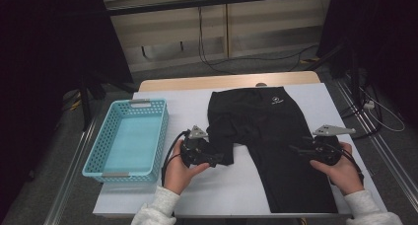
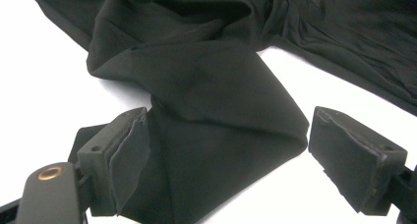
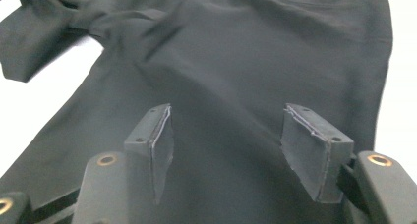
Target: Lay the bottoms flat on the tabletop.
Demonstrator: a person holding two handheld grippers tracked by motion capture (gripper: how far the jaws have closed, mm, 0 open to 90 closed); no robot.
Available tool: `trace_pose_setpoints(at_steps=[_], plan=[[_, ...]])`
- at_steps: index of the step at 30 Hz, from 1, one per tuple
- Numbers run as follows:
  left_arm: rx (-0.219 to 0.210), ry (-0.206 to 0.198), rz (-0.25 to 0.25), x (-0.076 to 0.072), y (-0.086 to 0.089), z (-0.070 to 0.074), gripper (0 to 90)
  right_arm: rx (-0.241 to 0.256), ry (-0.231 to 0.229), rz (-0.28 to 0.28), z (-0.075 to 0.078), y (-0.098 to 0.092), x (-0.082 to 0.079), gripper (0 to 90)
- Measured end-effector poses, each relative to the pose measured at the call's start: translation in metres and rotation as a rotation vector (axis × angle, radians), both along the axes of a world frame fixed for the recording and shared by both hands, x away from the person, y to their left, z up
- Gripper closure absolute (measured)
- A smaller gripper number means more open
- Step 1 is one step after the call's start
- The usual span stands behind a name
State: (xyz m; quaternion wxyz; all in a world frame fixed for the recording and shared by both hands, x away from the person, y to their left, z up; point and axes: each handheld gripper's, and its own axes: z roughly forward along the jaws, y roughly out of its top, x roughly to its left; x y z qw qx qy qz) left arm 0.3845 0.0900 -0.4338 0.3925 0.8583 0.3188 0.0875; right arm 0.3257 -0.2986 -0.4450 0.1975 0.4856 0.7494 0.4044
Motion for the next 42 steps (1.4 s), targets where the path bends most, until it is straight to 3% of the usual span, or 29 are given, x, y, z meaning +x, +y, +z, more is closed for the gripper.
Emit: trace_pose_setpoints(at_steps=[12, 20, 23, 26, 30, 39, 42], plan=[[-0.008, -0.012, -0.002, -0.002, 0.003, 0.002, 15.6, 0.006, -0.023, 0.055, 0.002, 0.035, 0.003, 24.0], [-0.004, -0.018, -0.018, -0.003, -0.001, 0.002, 16.3, 0.021, -0.033, 0.084, 0.002, 0.051, 0.003, 21.2], [-0.003, -0.022, -0.043, -0.005, -0.004, 0.001, 19.9, 0.001, -0.041, 0.093, 0.002, 0.054, 0.002, 20.9], [0.003, -0.013, -0.071, -0.007, -0.007, -0.001, 30.4, -0.003, -0.040, 0.095, 0.001, 0.055, 0.001, 20.5], [0.020, -0.013, -0.080, -0.007, -0.009, -0.007, 31.8, 0.003, -0.037, 0.083, -0.001, 0.056, 0.000, 16.2], [0.063, 0.009, -0.129, -0.012, -0.022, -0.021, 38.1, 0.002, -0.034, 0.100, -0.002, 0.059, -0.001, 16.0], [0.052, 0.015, -0.140, -0.014, -0.027, -0.023, 45.9, 0.002, -0.034, 0.102, -0.002, 0.061, -0.001, 16.0]])
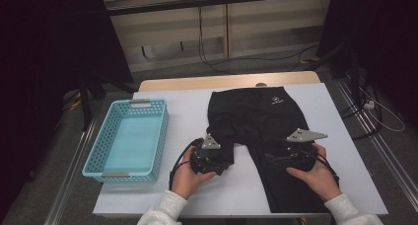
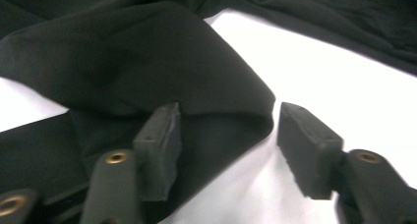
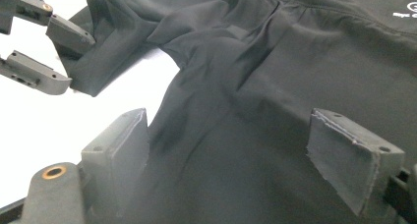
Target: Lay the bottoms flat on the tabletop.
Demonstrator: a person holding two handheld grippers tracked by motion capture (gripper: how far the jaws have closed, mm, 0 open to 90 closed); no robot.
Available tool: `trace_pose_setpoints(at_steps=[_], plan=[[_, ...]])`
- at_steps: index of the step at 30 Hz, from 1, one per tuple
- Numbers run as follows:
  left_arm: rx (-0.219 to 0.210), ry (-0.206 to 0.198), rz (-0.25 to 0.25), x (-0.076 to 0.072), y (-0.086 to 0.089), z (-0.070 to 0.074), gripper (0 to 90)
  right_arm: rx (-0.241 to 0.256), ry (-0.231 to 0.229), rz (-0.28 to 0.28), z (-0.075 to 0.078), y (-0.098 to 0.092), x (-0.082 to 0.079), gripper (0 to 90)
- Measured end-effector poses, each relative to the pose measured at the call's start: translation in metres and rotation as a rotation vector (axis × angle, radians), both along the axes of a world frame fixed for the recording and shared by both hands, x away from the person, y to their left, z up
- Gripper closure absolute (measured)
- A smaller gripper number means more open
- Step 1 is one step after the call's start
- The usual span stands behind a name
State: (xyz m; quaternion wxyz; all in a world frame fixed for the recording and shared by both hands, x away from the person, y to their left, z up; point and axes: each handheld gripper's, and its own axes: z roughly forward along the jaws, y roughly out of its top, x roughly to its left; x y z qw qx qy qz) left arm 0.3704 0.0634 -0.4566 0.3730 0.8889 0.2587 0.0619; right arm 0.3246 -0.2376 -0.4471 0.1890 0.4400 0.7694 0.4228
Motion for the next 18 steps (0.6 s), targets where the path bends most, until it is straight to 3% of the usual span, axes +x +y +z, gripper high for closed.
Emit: trace_pose_setpoints(at_steps=[6, 8, 12, 15, 18], plan=[[-0.006, 0.000, 0.008, 0.000, -0.001, -0.001, 65.2, -0.006, 0.004, 0.008, -0.002, 0.002, 0.000, 16.3], [-0.020, 0.017, 0.013, 0.001, -0.001, -0.001, 75.6, -0.014, 0.000, 0.009, -0.002, 0.003, 0.000, 16.5], [-0.023, 0.046, 0.015, 0.000, -0.001, 0.000, 86.4, -0.012, -0.005, 0.013, -0.001, 0.004, 0.000, 16.9], [-0.039, 0.076, 0.020, 0.001, -0.001, 0.004, 87.9, -0.014, -0.005, 0.020, -0.002, 0.006, 0.000, 18.3], [-0.096, 0.090, 0.036, 0.001, 0.005, 0.015, 88.4, -0.021, -0.009, 0.026, -0.002, 0.008, 0.000, 18.8]])
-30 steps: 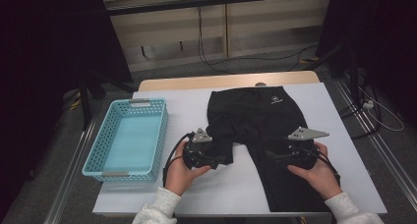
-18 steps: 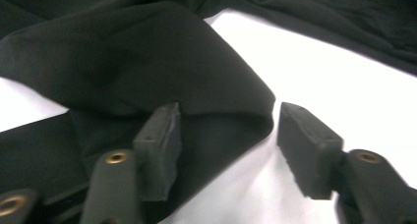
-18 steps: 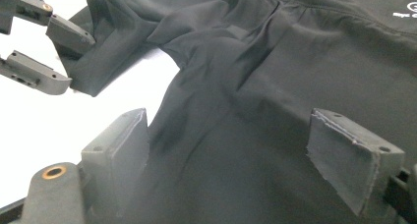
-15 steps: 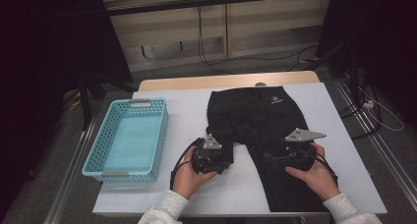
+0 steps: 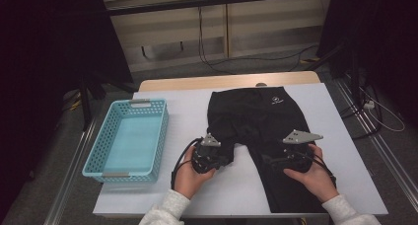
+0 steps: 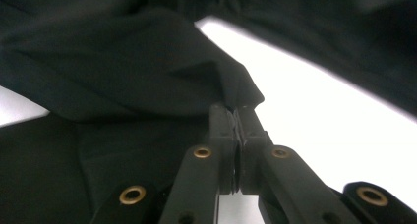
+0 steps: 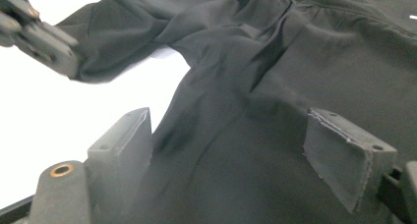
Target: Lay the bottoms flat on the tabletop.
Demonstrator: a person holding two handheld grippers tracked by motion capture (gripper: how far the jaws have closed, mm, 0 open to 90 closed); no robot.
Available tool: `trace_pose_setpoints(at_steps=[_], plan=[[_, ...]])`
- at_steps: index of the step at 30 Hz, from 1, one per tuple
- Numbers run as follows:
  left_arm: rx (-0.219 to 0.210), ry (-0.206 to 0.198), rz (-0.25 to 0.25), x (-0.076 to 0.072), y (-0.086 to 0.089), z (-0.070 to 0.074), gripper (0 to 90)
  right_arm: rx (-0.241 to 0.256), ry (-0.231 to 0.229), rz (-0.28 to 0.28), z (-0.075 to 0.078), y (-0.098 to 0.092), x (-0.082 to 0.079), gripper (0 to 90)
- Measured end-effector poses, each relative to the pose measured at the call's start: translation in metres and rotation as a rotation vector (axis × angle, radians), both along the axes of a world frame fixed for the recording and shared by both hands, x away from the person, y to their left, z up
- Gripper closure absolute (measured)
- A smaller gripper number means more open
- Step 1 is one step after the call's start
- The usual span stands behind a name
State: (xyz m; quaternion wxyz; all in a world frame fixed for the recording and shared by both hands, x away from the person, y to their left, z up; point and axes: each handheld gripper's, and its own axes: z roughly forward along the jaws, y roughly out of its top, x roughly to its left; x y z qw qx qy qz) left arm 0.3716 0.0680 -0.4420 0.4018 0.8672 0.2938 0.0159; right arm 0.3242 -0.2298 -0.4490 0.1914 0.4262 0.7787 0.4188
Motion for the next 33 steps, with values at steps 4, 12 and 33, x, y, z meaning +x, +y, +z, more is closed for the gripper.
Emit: trace_pose_setpoints(at_steps=[4, 12, 33], plan=[[-0.072, -0.015, 0.019, 0.002, 0.013, 0.020, 88.4, 0.001, -0.005, 0.013, 0.000, 0.002, 0.000, 21.0], [-0.132, -0.044, 0.130, 0.013, 0.045, 0.033, 88.5, 0.005, -0.001, 0.052, 0.000, 0.015, 0.002, 22.7], [-0.105, -0.132, 0.260, 0.032, 0.074, 0.034, 88.0, 0.017, -0.006, 0.060, 0.002, 0.013, 0.001, 22.7]])
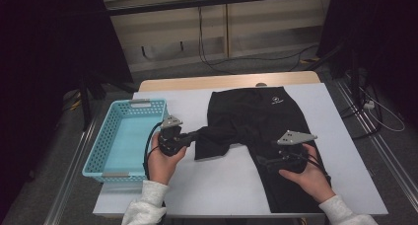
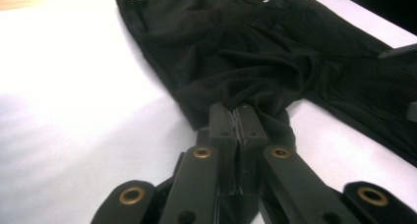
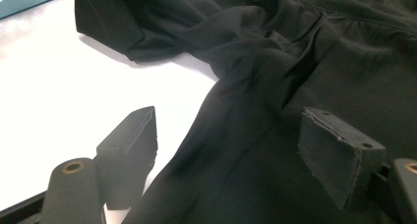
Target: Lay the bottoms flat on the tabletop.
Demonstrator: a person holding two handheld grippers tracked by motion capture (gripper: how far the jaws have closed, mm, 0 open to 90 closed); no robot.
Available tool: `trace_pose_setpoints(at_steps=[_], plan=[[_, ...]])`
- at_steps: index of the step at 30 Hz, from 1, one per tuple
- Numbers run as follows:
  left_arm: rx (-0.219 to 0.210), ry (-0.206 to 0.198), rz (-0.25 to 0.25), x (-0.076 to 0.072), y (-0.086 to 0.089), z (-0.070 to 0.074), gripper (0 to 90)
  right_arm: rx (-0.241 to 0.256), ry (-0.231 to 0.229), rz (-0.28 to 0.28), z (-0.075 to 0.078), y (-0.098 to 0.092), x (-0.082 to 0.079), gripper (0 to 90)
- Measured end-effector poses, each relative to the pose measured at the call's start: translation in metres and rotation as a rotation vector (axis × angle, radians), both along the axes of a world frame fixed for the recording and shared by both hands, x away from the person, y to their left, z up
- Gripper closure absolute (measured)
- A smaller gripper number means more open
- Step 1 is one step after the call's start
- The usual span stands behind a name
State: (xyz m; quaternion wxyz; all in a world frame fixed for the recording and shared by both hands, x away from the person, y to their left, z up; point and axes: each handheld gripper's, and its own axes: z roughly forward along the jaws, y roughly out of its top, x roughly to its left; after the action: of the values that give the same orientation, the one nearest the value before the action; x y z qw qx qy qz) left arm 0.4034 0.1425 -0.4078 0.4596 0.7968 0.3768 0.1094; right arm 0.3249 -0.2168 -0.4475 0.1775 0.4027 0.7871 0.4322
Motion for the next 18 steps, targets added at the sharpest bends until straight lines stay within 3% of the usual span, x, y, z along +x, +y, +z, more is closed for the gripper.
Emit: trace_pose_setpoints(at_steps=[4, 10, 14, 18], plan=[[0.026, 0.030, 0.002, 0.003, 0.000, -0.009, 87.7, -0.003, 0.005, 0.001, -0.001, 0.000, 0.000, 22.7], [0.053, 0.032, -0.003, 0.003, -0.004, -0.015, 86.0, -0.003, 0.007, 0.001, -0.001, 0.000, 0.000, 22.6], [0.067, 0.035, -0.011, 0.001, -0.007, -0.016, 77.6, -0.004, 0.008, 0.004, -0.002, 0.000, 0.000, 22.4], [0.075, 0.000, -0.012, -0.002, -0.013, -0.013, 51.1, -0.005, 0.007, 0.007, -0.002, 0.001, 0.000, 22.4]])
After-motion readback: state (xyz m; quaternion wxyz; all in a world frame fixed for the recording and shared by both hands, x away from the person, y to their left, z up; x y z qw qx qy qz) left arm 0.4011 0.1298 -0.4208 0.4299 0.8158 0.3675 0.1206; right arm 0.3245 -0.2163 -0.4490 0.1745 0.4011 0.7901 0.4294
